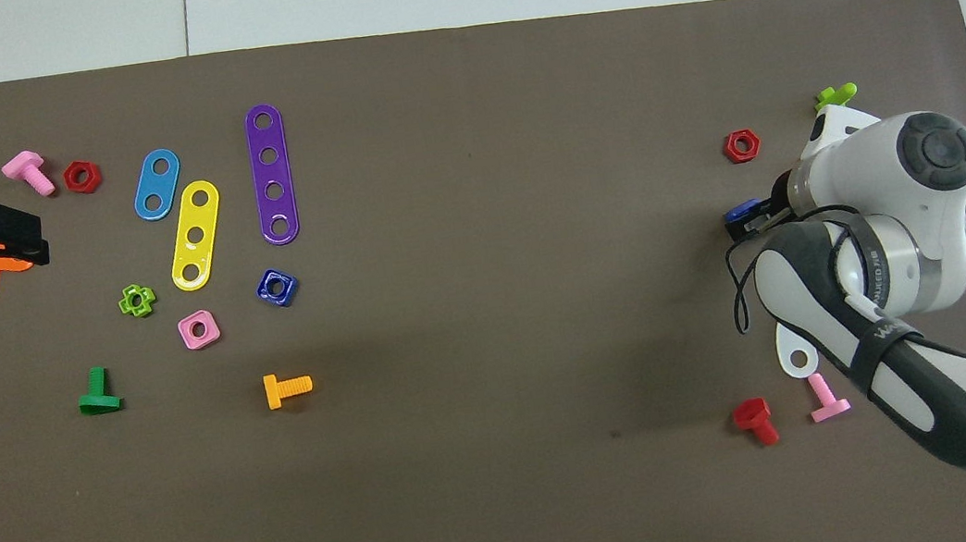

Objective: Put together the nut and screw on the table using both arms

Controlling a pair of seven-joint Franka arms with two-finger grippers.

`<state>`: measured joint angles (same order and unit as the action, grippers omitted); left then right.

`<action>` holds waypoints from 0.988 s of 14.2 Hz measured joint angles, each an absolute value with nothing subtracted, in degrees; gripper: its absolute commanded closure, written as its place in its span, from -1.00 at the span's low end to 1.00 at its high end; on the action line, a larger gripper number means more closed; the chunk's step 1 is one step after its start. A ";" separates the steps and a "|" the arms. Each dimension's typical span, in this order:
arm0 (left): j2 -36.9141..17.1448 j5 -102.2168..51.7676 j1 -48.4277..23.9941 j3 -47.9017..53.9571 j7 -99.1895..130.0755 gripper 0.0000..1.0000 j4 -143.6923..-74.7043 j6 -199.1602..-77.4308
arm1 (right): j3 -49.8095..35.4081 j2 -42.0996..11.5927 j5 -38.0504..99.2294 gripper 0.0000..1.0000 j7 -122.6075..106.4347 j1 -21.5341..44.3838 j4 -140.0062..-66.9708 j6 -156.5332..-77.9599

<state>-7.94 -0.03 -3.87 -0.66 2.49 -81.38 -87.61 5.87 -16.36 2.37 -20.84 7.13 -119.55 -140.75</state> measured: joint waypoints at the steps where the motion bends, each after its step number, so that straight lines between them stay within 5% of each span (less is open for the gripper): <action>1: -7.94 -0.03 -3.87 -0.66 2.49 -1.00 -81.38 -87.61 | 5.78 -16.54 2.37 -0.21 -20.84 7.14 -119.56 -140.78; 5: -7.94 -0.03 -3.87 -0.66 2.49 -1.00 -81.38 -87.61 | 5.55 -16.55 4.13 -0.15 -21.18 7.15 -119.49 -140.79; 7: -7.94 -0.03 -3.87 -0.66 2.49 -1.00 -81.38 -87.61 | 5.55 -16.55 4.62 0.05 -21.24 7.15 -119.42 -140.79; 8: -7.94 -0.03 -3.87 -0.66 2.49 -1.00 -81.38 -87.61 | 5.56 -16.53 5.21 0.21 -21.32 7.15 -119.37 -140.79; 10: -7.94 -0.03 -3.87 -0.66 2.49 -1.00 -81.38 -87.61 | 5.51 -16.30 5.76 1.00 -21.52 7.17 -119.23 -140.79; 14: -7.94 -0.03 -3.87 -0.66 2.50 -1.00 -81.38 -87.61 | 5.53 -16.30 5.84 1.00 -23.18 7.04 -119.07 -140.79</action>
<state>-7.94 -0.03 -3.87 -0.66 2.50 -81.38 -87.61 5.53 -16.30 5.84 -23.18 7.04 -119.07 -140.79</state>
